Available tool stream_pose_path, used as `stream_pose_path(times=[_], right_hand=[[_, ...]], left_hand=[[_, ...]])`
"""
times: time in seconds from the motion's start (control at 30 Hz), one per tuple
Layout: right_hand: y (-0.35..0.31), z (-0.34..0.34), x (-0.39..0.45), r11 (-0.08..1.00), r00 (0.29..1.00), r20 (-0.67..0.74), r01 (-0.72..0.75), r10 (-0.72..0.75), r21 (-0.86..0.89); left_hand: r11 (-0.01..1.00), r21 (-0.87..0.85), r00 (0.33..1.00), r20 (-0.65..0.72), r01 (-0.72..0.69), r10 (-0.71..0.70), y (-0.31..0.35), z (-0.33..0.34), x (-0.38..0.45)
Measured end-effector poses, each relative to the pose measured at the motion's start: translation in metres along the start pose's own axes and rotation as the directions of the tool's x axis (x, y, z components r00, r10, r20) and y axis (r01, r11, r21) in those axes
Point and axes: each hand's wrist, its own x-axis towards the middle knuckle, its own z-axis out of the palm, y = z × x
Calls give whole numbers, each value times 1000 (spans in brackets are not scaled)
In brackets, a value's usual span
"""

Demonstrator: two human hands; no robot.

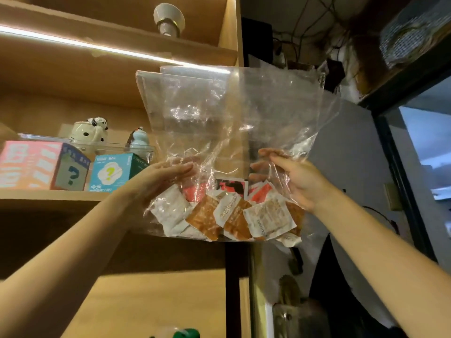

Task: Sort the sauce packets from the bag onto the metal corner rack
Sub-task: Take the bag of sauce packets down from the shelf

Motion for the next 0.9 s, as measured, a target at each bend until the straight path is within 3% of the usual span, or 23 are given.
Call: stream_pose_path(times=[0.3, 0.47, 0.63, 0.9], right_hand=[[37, 20, -96, 955, 957, 125, -275, 261, 108], [70, 35, -173, 919, 927, 98, -374, 363, 124], [103, 48, -254, 839, 861, 113, -508, 496, 193], [141, 57, -365, 685, 702, 146, -712, 697, 153]], left_hand=[[983, -146, 986, -108, 107, -123, -34, 11, -113], [983, -29, 965, -190, 179, -181, -58, 15, -199], [944, -53, 902, -283, 326, -327, -76, 33, -280], [814, -187, 746, -329, 549, -579, -113, 58, -399]])
